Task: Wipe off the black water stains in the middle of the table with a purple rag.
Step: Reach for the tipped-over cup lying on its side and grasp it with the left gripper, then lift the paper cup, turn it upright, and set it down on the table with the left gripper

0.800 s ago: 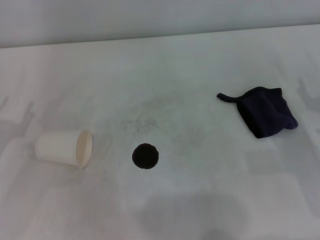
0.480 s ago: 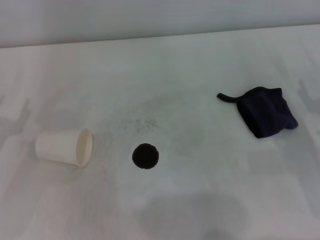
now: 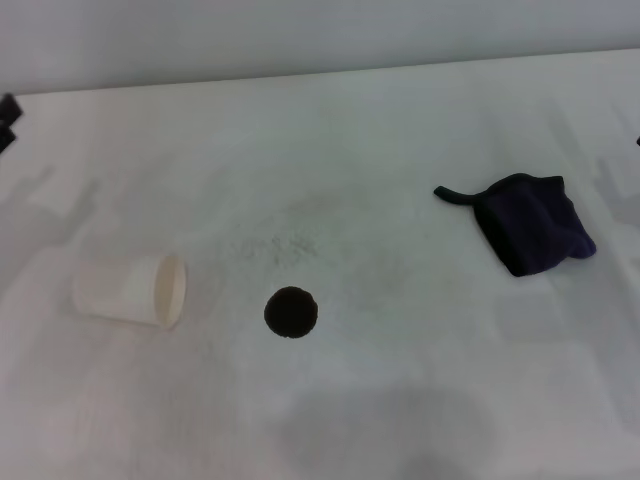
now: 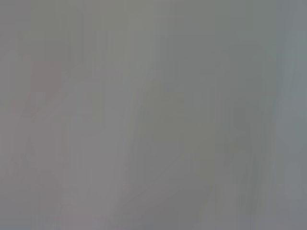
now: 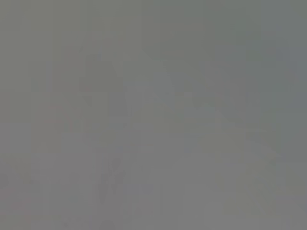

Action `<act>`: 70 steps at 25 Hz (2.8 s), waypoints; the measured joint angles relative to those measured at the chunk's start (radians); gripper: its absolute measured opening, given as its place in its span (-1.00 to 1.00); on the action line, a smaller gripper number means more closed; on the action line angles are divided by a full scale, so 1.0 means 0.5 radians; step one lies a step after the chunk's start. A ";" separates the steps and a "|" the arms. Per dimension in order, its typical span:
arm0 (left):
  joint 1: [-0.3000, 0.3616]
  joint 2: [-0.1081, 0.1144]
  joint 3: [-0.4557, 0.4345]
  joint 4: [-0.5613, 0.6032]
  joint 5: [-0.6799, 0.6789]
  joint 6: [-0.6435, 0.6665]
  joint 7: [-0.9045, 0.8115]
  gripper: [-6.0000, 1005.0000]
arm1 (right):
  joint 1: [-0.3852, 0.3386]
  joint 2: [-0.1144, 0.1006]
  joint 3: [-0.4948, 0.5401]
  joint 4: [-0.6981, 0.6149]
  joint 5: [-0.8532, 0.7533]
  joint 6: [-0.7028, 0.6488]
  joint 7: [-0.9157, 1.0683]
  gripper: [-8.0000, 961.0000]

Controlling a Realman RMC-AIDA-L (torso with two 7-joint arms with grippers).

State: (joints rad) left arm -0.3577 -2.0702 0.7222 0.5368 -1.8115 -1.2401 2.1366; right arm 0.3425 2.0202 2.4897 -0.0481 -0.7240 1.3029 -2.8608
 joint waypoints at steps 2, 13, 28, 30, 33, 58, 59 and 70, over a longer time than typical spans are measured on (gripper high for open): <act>-0.007 0.000 0.018 0.212 0.264 -0.009 -0.234 0.33 | 0.009 0.001 0.001 0.001 0.000 -0.005 0.000 0.81; -0.097 0.009 0.249 1.324 1.573 -0.307 -1.010 0.34 | 0.058 0.004 0.003 0.011 -0.002 -0.083 0.000 0.81; -0.159 -0.005 0.845 1.904 2.374 -0.652 -1.093 0.35 | 0.081 0.006 -0.004 0.011 -0.011 -0.093 0.000 0.81; -0.144 -0.011 0.937 1.931 2.410 -0.651 -1.100 0.35 | 0.075 0.006 -0.005 0.005 -0.011 -0.092 0.000 0.81; -0.114 -0.013 1.026 1.989 2.411 -0.648 -1.105 0.35 | 0.053 0.007 -0.006 -0.003 -0.012 -0.086 0.000 0.81; 0.019 -0.013 1.369 1.785 2.404 -0.228 -0.934 0.44 | 0.017 0.004 -0.012 -0.018 -0.019 -0.055 0.052 0.81; 0.021 -0.014 1.375 1.771 2.399 -0.204 -0.922 0.44 | 0.015 0.004 -0.012 -0.018 -0.019 -0.052 0.052 0.81; 0.029 -0.014 1.396 1.613 2.282 0.035 -0.796 0.70 | -0.014 0.003 -0.012 -0.017 -0.019 -0.028 0.052 0.81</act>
State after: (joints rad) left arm -0.3432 -2.0770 1.4201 1.3431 -0.6707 -1.2228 1.7387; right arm 0.3357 2.0217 2.4835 -0.0568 -0.7332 1.2887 -2.8348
